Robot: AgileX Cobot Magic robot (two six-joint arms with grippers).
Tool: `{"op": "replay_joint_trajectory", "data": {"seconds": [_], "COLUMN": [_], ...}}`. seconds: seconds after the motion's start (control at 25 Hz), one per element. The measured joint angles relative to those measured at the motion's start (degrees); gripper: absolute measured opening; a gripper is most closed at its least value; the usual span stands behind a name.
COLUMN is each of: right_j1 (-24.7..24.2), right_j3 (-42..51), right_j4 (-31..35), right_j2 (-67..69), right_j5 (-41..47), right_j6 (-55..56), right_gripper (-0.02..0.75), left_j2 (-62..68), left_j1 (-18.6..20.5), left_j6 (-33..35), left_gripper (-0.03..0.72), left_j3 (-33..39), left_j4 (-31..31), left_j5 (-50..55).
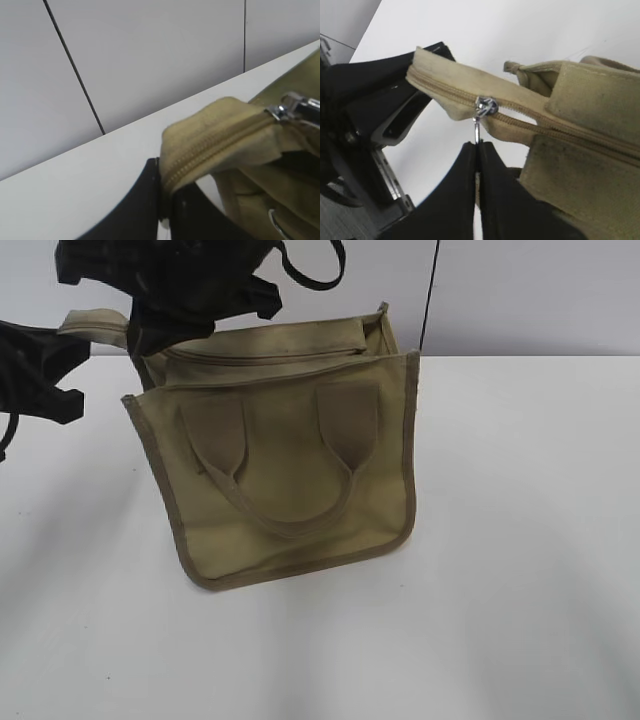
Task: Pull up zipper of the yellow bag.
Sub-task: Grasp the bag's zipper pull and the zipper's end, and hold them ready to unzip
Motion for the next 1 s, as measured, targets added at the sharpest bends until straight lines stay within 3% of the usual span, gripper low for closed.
{"op": "replay_joint_trajectory", "data": {"seconds": [0.36, 0.72, 1.0], "right_j1": [-1.85, -2.60, -2.60], "right_j3": [0.00, 0.00, 0.00], "right_j4": [0.25, -3.63, -12.05], "right_j2": [-0.19, -0.19, -0.19], "right_j5": [1.41, 3.97, 9.11], "right_j6": [-1.44, -1.91, 0.97], "right_gripper": [-0.015, -0.015, -0.015], "left_j2": [0.00, 0.00, 0.00], "left_j1": [0.00, -0.05, -0.05], "left_j6": [0.00, 0.00, 0.00], "left_gripper": [0.006, 0.006, 0.006], "left_j3": [0.00, 0.00, 0.00], "left_j4": [-0.05, 0.01, 0.05], "left_j5": [0.52, 0.52, 0.52]}}
